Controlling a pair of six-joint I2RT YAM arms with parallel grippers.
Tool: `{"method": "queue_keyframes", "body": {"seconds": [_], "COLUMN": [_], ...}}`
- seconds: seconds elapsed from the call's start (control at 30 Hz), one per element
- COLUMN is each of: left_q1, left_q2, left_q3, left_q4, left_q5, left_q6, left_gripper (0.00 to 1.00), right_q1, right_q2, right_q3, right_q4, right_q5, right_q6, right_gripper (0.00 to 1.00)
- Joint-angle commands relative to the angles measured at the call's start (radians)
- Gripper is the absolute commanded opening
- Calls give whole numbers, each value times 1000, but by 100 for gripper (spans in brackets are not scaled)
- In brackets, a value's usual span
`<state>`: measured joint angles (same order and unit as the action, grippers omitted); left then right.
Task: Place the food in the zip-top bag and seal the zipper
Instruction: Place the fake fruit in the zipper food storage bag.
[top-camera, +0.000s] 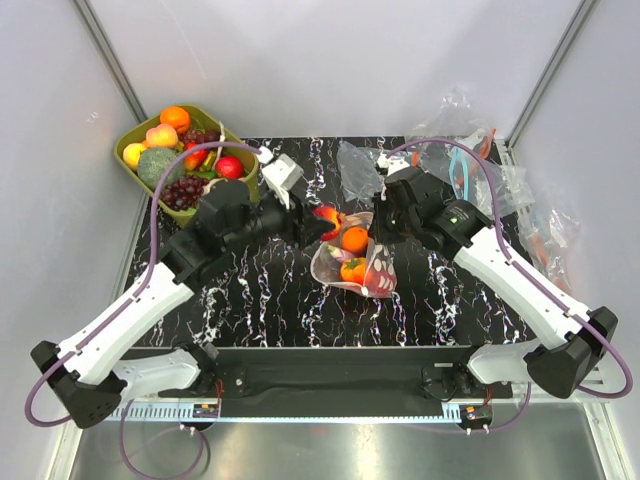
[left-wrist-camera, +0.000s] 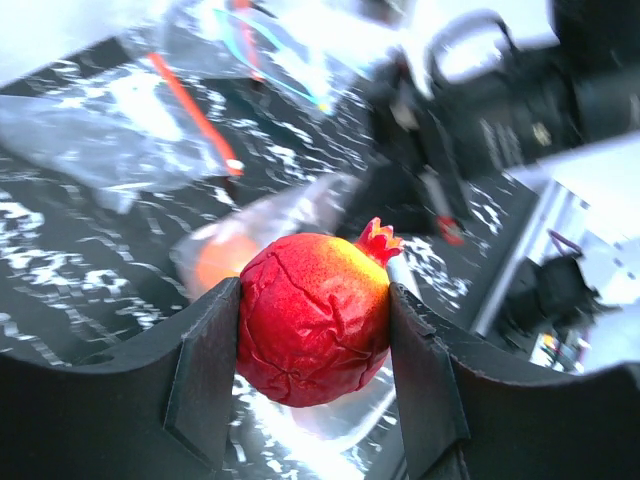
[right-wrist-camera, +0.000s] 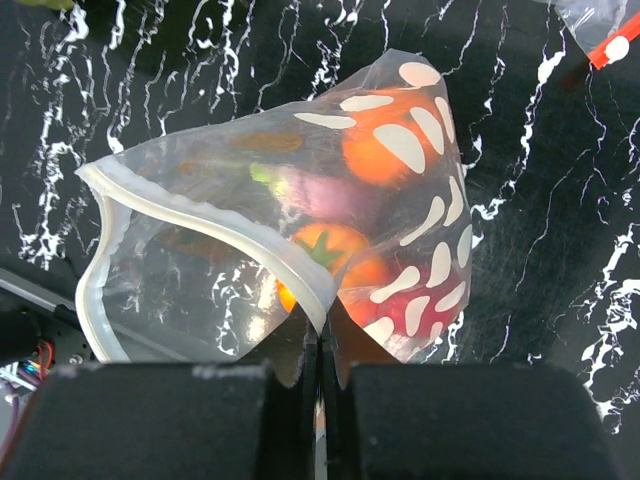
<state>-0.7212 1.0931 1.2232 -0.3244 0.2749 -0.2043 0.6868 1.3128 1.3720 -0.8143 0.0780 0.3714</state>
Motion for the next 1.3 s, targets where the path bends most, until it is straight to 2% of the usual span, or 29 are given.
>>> {"method": "queue_keyframes", "body": {"seconds": [0.0, 0.23, 0.5, 0.57, 0.63, 0.7, 0.8, 1.1, 1.2, 1.27], "left_q1": [-43, -70, -89, -92, -92, -95, -98, -96, -96, -95], "left_q2": [-33, 5, 94, 117, 129, 126, 93, -13, -35, -55], "left_q3": [-77, -168, -99, -85, -80, -86, -106, -97, -106, -126], "left_q4": [117, 186, 142, 115, 99, 105, 143, 39, -42, -90], "left_q5": [0, 6, -48, -80, -114, -155, -184, -232, -325, -489], "left_q6": [-29, -20, 42, 45, 49, 43, 22, 0, -24, -134], "left_gripper": [47, 47, 49, 61, 63, 74, 99, 99, 99, 99], "right_q1": [-4, -4, -4, -4, -4, -4, -4, -4, -4, -4], "right_q2": [2, 5, 14, 19, 20, 23, 22, -10, -15, -20], "right_q3": [70, 94, 108, 110, 110, 117, 119, 92, 84, 79], "right_q4": [3, -9, -3, -3, 3, -2, -9, -14, -16, -13], "right_q5": [-1, 3, -20, -20, -24, -30, -30, -14, -15, -15], "right_q6": [24, 49, 70, 77, 77, 78, 81, 74, 67, 61], "right_gripper": [0, 0, 0, 0, 0, 0, 0, 0, 0, 0]}}
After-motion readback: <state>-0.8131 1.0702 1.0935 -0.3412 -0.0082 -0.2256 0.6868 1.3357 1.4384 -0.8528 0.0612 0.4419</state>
